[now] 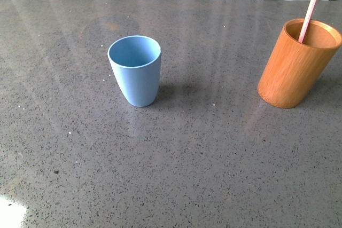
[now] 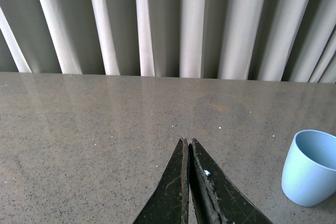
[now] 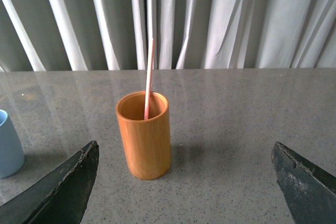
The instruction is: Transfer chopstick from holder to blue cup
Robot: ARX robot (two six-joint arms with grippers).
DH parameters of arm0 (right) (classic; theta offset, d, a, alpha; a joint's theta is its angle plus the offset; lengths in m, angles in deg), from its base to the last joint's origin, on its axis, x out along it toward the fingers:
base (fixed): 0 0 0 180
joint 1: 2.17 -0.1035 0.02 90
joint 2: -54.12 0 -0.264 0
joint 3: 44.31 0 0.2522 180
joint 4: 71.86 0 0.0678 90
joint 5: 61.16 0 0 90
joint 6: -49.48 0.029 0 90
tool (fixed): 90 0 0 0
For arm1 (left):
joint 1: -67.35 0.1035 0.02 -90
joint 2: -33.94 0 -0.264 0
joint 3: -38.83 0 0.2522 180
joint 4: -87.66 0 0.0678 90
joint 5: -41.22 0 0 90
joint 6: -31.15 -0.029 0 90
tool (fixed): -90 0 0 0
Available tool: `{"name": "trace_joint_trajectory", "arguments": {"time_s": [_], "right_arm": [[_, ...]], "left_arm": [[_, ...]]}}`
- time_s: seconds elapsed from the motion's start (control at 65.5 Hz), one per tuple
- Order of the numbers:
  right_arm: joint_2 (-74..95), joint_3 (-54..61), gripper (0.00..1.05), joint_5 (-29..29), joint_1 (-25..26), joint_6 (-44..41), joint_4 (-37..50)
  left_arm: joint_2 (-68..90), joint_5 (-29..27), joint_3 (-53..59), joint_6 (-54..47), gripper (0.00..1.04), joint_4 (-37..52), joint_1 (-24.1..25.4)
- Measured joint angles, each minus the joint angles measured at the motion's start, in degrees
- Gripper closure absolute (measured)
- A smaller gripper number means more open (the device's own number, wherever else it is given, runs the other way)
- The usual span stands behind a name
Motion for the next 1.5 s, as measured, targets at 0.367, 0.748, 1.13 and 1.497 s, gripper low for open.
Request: {"name": "trace_joint_trajectory", "arguments": {"time_s": [0.367,0.748,1.13,1.497], "right_arm": [[0.0,0.0,0.09,0.0,0.0,0.0,0.0],[0.0,0.0,0.09,0.0,0.0,0.0,0.0],[0.0,0.0,0.09,0.0,0.0,0.0,0.0],[0.0,0.0,0.09,0.0,0.0,0.0,0.0]], "left_arm": [[-10.2,0.0,0.0,0.0,1.03,-9.8,0.0],[-16.3,0.0,0.0,0.0,1.03,-15.9,0.0],[-25.8,0.0,0.0,0.0,0.97,-26.4,0.0],[-25.8,0.0,0.0,0.0,0.32,-26.4,0.0]]}}
